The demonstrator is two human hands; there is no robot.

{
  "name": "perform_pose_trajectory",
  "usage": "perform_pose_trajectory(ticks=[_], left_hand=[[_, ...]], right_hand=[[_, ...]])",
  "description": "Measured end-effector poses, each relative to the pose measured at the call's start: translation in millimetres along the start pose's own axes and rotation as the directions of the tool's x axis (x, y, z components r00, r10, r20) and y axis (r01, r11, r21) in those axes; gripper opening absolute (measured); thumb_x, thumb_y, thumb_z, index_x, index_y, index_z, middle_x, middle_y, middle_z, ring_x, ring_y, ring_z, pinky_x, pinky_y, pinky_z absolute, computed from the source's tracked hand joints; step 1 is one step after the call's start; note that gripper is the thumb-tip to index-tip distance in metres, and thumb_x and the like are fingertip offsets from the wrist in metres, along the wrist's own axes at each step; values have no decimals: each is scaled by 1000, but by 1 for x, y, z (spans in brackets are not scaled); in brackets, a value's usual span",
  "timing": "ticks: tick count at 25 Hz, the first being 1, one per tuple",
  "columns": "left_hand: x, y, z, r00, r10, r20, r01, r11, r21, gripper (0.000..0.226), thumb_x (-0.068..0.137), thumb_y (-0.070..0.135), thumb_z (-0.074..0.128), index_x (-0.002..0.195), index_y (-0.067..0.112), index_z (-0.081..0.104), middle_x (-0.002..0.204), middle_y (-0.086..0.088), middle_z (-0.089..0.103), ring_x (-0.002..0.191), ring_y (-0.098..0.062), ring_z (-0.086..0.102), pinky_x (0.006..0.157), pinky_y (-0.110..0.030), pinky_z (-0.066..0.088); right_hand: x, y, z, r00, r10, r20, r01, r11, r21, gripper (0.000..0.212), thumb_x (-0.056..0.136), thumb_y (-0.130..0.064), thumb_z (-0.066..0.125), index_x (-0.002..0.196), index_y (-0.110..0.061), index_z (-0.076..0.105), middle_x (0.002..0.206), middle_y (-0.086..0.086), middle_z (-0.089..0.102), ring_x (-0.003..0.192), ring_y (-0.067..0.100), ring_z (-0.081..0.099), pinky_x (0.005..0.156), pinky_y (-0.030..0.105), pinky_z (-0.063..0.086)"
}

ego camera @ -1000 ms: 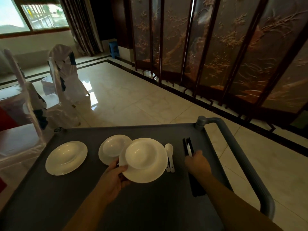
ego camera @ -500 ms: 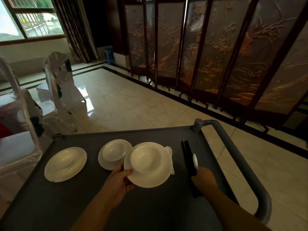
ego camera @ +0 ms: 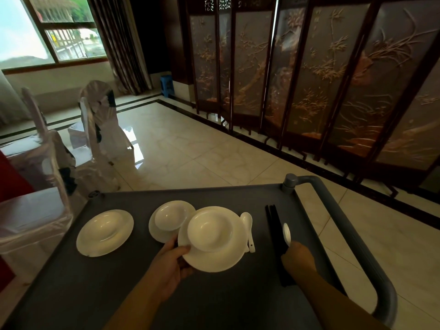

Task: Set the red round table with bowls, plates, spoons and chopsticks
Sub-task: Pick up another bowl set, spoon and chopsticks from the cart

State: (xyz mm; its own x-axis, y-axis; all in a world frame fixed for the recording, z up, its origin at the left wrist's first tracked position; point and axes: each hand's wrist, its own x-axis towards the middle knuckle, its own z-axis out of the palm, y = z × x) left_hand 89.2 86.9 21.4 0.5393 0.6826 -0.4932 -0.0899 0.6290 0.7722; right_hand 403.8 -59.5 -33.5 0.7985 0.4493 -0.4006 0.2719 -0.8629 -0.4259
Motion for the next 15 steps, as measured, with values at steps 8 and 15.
perform_pose_trajectory(ticks=[8, 15], left_hand=[[-5, 0, 0, 1000, 2, -10, -2, 1000, -9, 59, 92, 7, 63, 142, 34, 49, 133, -14, 62, 111, -37, 69, 74, -49, 62], [-6, -4, 5, 999, -2, -38, 2, 1000, -15, 47, 92, 7, 63, 130, 35, 57, 133, -14, 63, 114, -39, 67, 74, -49, 62]], right_hand=[[2, -5, 0, 1000, -16, 13, 17, 1000, -27, 40, 94, -15, 64, 132, -4, 55, 118, 15, 66, 101, 27, 67, 85, 37, 60], [2, 0, 6, 999, -44, -10, 44, 998, 52, 40, 92, -14, 66, 130, -4, 56, 121, 17, 59, 97, 30, 67, 82, 41, 61]])
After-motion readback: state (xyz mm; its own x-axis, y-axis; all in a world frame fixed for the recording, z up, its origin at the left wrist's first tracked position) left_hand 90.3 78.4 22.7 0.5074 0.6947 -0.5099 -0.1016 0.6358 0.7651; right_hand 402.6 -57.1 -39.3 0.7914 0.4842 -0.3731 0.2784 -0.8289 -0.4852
